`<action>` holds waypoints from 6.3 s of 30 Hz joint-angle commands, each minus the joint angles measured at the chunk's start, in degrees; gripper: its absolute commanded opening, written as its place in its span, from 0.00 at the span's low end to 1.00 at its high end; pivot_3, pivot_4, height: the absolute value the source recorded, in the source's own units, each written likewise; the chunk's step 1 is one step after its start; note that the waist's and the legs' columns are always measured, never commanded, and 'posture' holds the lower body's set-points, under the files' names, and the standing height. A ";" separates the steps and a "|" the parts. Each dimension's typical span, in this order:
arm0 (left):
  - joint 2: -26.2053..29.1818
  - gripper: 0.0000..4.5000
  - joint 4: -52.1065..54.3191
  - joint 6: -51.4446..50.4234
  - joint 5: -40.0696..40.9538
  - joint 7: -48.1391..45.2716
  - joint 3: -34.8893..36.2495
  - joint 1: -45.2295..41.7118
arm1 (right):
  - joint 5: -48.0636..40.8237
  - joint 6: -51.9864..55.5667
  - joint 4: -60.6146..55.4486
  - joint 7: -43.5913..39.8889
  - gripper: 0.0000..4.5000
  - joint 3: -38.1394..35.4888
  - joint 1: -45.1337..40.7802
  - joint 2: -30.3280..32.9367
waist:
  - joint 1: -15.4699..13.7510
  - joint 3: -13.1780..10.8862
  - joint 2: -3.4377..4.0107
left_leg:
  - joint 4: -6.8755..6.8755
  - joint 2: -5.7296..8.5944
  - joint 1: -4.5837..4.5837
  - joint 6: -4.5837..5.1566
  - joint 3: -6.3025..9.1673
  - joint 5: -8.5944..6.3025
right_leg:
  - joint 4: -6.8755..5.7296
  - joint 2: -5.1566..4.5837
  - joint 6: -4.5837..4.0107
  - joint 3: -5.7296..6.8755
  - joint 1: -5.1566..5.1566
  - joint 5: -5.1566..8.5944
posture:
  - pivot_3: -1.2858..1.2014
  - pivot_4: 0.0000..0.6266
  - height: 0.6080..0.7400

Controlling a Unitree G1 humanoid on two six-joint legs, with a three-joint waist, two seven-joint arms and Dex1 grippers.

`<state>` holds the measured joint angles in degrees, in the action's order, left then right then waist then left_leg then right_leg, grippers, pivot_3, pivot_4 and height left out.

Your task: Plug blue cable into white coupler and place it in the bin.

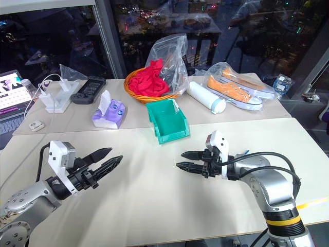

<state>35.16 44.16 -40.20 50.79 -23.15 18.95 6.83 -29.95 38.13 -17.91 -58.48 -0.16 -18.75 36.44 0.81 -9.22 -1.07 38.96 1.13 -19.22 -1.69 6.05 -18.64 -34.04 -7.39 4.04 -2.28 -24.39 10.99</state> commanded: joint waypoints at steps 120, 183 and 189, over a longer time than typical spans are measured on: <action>-1.95 0.02 -40.67 25.00 -39.26 -46.60 -42.52 -28.40 | -20.16 10.68 -24.33 14.13 0.63 -3.57 8.32 5.10 | 0.00 -0.03 -0.06 | 0.18 0.00 -0.03 0.10 0.04 -0.04 | -0.05 0.01 0.04 0.05 0.08 -0.05 | 0.52 0.24 0.94; -6.79 0.02 -18.11 11.28 -27.53 -26.30 -30.02 -25.68 | -64.84 5.21 -18.27 69.32 0.47 -0.14 16.80 -12.33 | 0.07 -0.01 -0.07 | 0.23 0.02 -0.01 0.14 0.07 -0.05 | -0.07 0.03 0.06 0.00 0.10 -0.09 | 0.52 0.24 0.94; -6.59 0.02 -17.28 10.93 -27.30 -25.99 -30.03 -25.27 | -65.20 4.98 -17.62 70.10 0.02 0.13 16.63 -12.28 | 0.10 -0.01 -0.07 | 0.23 0.02 -0.01 0.15 0.07 -0.05 | -0.06 0.03 0.06 -0.01 0.10 -0.09 | 0.52 0.24 0.94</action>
<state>28.34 24.26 -29.16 22.75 -49.34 -11.41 -18.13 -93.60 44.05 -34.24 11.49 -0.39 -1.30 24.14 0.91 -9.23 -1.14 39.19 1.15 -19.23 -1.54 6.11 -18.70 -34.11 -7.36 4.10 -2.29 -24.30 10.90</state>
